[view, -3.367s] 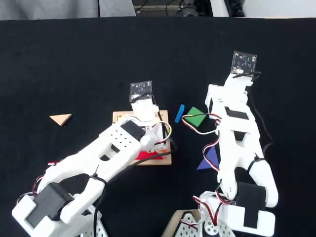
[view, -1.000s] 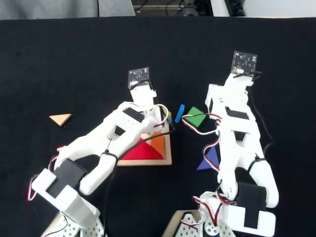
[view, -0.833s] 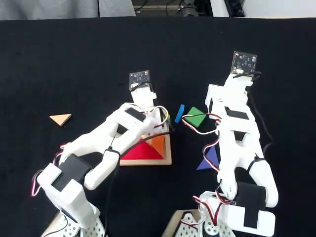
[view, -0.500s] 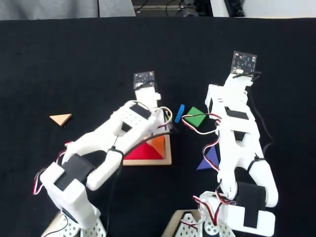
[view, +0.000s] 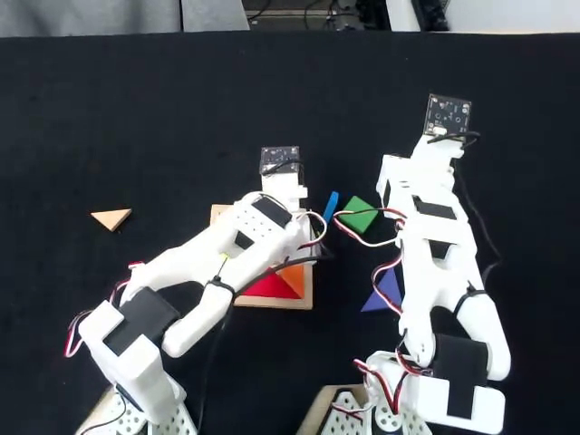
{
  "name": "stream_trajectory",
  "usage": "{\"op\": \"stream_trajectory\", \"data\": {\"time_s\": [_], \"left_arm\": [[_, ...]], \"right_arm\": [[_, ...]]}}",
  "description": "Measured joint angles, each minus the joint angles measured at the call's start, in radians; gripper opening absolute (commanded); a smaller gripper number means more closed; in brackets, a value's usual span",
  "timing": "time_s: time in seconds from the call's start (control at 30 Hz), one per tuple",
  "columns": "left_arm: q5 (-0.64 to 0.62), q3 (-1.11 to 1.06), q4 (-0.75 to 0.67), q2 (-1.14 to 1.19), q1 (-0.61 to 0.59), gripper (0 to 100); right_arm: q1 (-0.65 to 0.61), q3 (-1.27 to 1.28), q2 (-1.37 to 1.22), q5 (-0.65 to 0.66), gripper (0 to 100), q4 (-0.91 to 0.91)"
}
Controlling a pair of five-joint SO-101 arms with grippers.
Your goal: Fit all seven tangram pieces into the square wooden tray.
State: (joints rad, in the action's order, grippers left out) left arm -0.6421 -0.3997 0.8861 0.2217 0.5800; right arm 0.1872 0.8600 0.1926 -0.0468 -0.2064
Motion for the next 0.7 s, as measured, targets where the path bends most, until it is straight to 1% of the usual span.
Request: {"op": "stream_trajectory", "data": {"time_s": [0.3, 0.4, 0.47, 0.53, 0.63, 0.7], "left_arm": [[0.005, 0.005, 0.014, -0.095, -0.008, 21], [0.069, 0.005, 0.057, -0.150, -0.066, 21], [0.186, 0.025, 0.120, -0.206, -0.124, 21], [0.333, 0.057, 0.213, -0.281, -0.178, 21], [0.555, 0.094, 0.359, -0.430, -0.287, 21], [0.678, 0.104, 0.436, -0.542, -0.368, 21]], "right_arm": [[0.000, 0.000, 0.000, 0.000, 16.7, 0.000], [0.000, 0.000, 0.000, 0.000, 16.7, 0.000], [0.000, 0.000, 0.000, 0.000, 16.7, 0.000], [0.000, 0.000, 0.000, 0.000, 16.7, 0.000], [0.000, 0.000, 0.000, 0.000, 16.7, 0.000], [0.000, 0.000, 0.000, 0.000, 16.7, 0.000]]}}
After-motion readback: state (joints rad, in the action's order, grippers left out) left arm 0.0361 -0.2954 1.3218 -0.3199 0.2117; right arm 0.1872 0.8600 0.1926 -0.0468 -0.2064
